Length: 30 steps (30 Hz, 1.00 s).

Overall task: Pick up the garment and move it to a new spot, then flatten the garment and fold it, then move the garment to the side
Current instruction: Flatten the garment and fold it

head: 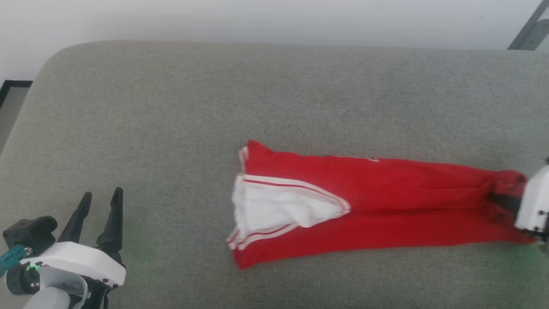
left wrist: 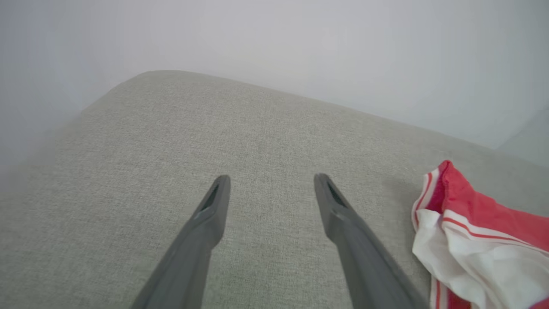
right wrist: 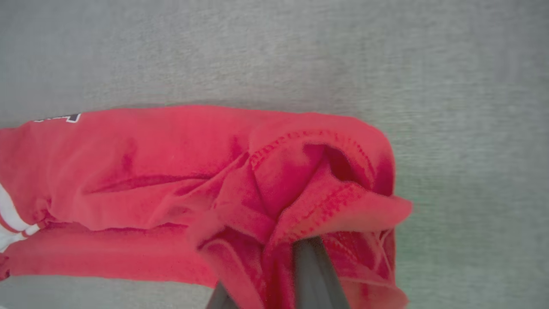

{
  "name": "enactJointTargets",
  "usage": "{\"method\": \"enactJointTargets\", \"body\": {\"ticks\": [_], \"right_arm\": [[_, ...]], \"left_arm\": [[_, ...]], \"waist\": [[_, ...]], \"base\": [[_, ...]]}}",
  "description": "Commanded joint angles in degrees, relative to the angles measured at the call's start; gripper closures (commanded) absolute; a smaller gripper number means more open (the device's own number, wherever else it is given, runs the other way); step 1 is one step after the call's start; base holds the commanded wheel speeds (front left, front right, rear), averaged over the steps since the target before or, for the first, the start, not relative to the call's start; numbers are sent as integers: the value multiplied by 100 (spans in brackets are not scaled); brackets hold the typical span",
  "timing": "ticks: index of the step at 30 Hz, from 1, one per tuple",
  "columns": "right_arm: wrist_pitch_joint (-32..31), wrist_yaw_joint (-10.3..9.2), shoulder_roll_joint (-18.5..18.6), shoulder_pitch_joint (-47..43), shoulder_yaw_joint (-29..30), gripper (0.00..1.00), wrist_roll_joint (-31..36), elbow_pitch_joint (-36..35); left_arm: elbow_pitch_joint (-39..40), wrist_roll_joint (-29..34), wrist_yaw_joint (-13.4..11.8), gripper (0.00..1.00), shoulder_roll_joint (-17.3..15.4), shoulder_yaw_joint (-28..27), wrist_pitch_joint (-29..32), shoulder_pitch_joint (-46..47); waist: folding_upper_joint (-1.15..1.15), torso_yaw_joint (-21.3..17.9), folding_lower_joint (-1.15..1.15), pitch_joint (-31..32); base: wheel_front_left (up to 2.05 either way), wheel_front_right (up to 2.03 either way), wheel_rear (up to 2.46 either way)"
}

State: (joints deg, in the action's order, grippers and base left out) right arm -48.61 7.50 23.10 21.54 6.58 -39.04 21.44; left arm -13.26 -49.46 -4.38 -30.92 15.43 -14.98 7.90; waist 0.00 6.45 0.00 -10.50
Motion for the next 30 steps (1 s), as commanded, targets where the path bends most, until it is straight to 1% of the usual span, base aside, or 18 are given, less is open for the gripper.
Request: {"method": "enactJointTargets", "body": {"ticks": [1, 4, 8, 14, 18, 22, 25, 30], "right_arm": [[-33, -2, 118, 55, 101, 100, 126, 30], [-63, -2, 229, 114, 270, 100, 264, 58], [-169, -1, 148, 181, 318, 100, 249, -90], [-339, -1, -93, -67, 17, 100, -5, -856], [-486, -1, -411, -220, -317, 100, -105, -1456], [-561, -1, -656, -286, -736, 100, -126, -1855], [-541, -1, -879, -197, -1066, 100, -100, -1902], [-409, -1, -1105, 15, -1622, 100, -17, -1639]], "left_arm": [[0, 54, 28, 0, 20, -39, -23, -4], [-11, 87, 57, 0, 46, -59, -23, 56], [-43, 90, 100, 0, 63, -106, -23, 75], [-47, 126, 121, 0, 108, -126, -23, 32], [-40, 131, 139, 0, 105, -115, -19, 33], [-43, 146, 160, 0, 127, -47, 13, 92], [-58, 151, 191, 0, 146, -1, 37, 139], [-95, 188, 218, 0, 221, 119, 76, 240]], "waist": [[0, -46, 0, -41], [0, -103, 0, -79], [0, -179, 0, -94], [0, -233, 0, -35], [0, -209, 0, 22], [0, -107, 0, 81], [0, 17, 0, 116], [0, 285, 0, 157]], "base": [[0, 0, 0], [0, 0, 0], [0, 0, 0], [0, 0, 0], [0, 0, 0], [0, 0, 0], [0, 0, 0], [0, 0, 0]]}}
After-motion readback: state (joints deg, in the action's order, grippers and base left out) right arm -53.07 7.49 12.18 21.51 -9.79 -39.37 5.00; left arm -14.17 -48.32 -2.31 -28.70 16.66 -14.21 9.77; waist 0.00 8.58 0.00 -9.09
